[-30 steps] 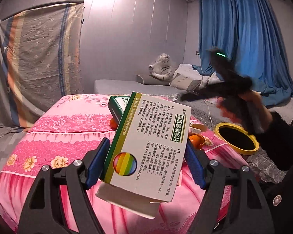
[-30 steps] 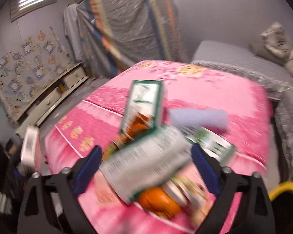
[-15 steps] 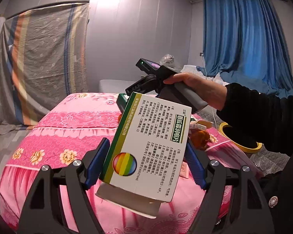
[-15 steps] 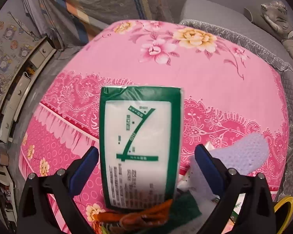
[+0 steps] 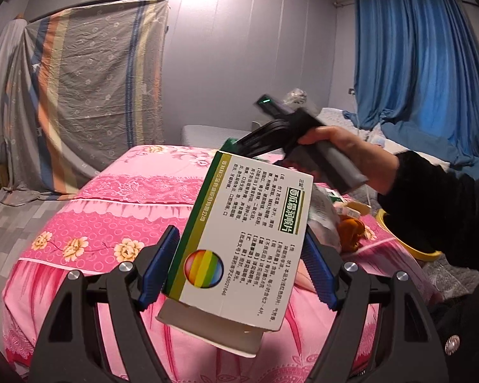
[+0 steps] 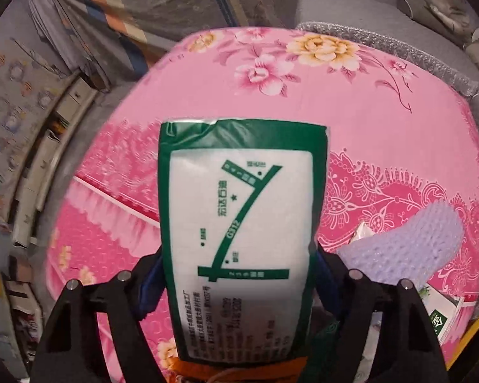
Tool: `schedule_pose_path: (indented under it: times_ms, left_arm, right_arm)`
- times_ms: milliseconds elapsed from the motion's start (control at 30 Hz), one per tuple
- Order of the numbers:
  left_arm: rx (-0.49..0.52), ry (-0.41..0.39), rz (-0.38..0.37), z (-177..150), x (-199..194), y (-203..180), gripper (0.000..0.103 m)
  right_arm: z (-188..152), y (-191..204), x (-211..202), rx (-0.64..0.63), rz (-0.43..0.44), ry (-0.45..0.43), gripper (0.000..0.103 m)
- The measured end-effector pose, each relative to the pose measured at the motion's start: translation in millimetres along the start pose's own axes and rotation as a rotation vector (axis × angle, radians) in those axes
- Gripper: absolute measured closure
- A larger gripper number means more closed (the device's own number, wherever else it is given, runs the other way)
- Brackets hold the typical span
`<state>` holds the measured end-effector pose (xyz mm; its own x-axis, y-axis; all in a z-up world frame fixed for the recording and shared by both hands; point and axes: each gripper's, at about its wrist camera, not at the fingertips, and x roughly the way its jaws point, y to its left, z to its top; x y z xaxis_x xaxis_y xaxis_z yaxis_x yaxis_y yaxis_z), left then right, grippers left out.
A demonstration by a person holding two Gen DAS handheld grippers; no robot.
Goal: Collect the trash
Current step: 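Carry the tissue packet and medicine box with both grippers over the yellow bin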
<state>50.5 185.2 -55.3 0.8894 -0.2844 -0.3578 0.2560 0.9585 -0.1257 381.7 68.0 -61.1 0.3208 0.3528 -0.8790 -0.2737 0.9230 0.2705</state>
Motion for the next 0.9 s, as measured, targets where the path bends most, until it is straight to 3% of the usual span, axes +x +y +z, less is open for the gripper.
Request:
schedule_pose_path:
  times_ms: [200,367,600,733,900]
  left_arm:
    - [-0.03,-0.019,0.077,18,6,-6,0.031]
    - [-0.061,-0.043,0.139,40,10,-14,0.031]
    - [-0.014,-0.061,0.245,67,22,-43,0.031]
    - [0.004,-0.039,0.209,71,36,-64,0.031]
    - [0.027,-0.012,0.14,73,58,-100,0.031]
  right_arm:
    - [-5,-8,-78,-0.014,0.153,-0.182,0.029]
    - [-27,-21,-157,-0.048,0.255,-0.315,0.029]
    - [-92,-60,-220,-0.052,0.278,-0.359,0.029]
    - [-135,-86,-220,-0.018,0.309,-0.303,0.029]
    - [-188,-107,-222,0.026,0.308,-0.3,0.029]
